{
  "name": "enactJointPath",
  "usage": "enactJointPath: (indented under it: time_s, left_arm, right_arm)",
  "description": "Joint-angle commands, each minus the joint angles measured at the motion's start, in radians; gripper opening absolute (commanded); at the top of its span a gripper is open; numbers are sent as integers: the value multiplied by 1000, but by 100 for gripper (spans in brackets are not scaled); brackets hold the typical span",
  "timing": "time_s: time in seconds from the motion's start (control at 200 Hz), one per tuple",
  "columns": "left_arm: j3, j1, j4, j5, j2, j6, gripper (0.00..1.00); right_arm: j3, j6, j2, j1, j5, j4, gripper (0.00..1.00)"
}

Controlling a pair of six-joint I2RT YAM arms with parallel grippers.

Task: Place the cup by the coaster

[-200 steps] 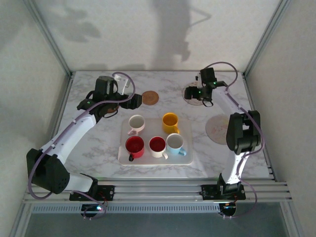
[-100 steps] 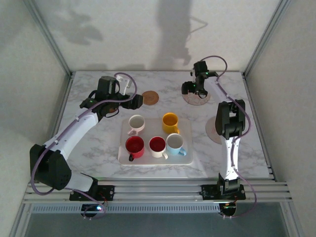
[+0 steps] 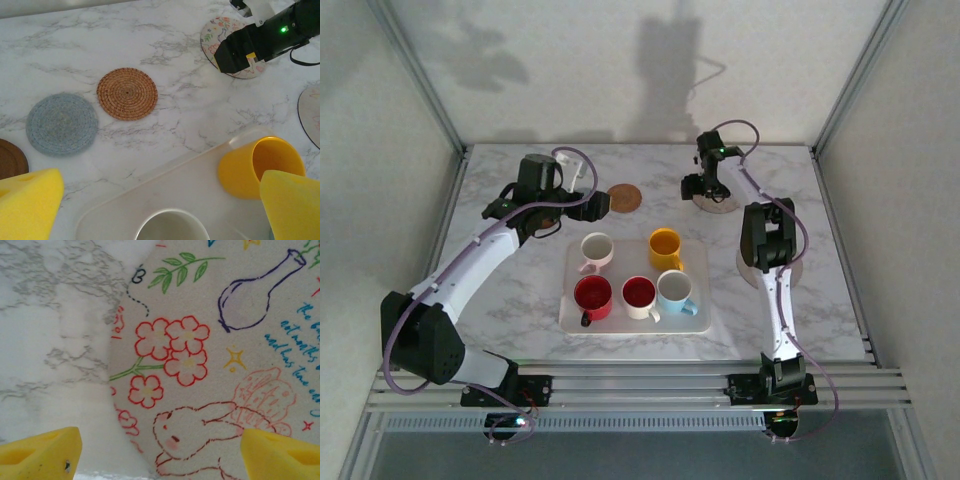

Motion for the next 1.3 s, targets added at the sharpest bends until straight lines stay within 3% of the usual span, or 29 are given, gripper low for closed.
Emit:
enactJointPath:
  time_s: [0.0, 0.581, 1.297]
  left_arm:
    - [27, -9, -8, -5, 20, 13, 100]
    - [47, -9, -31, -17, 37, 17, 100]
    - [23, -9, -51, -53, 1, 16, 100]
  right_arm:
    - [57, -9, 41, 1, 36, -56, 79]
    - [177, -33, 136, 3, 76, -185, 75]
    - [192, -25, 132, 3, 82, -189, 26]
